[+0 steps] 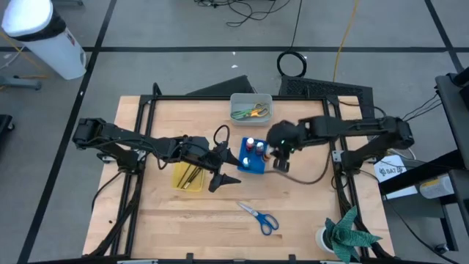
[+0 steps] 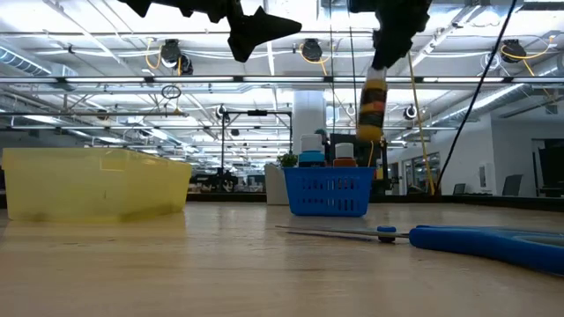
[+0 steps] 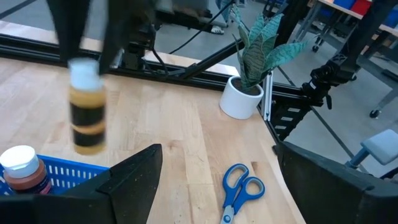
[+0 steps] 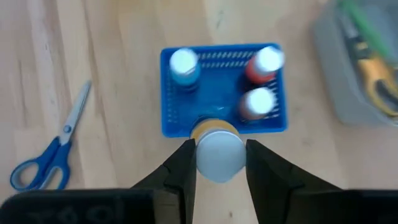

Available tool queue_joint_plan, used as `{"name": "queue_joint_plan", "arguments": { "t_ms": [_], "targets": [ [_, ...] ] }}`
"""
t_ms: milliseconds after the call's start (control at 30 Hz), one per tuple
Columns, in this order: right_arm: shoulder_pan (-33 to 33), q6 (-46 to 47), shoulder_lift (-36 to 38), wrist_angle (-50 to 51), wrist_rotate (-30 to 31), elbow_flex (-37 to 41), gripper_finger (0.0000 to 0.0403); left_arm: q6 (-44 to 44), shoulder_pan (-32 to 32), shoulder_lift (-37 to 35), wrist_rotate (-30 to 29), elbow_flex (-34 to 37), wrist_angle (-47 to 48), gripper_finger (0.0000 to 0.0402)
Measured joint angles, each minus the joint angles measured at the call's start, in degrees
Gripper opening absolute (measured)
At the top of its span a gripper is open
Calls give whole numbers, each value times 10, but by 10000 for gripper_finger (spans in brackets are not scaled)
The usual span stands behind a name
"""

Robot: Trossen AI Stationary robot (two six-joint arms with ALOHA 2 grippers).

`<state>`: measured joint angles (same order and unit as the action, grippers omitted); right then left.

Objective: Pick & Place Paint Supplies
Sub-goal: Put the yellow paint bottle into the blue bin

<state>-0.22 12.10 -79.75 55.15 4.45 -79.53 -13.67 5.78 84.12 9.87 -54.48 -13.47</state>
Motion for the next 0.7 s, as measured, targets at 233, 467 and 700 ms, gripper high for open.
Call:
{"name": "queue_joint_plan", "arguments": {
  "t_ms": [233,467,700],
  "targets": [
    [27,-15,-78,-15,-1,-8,102,0,0,0,0,0,0,318],
    [22,-38,-102,-56,0,-9,104,0,0,0,-25,0,0,316],
    [21,-42,-102,-69,-1,-8,101,-2,0,0,-28,0,2,329]
  ]
}}
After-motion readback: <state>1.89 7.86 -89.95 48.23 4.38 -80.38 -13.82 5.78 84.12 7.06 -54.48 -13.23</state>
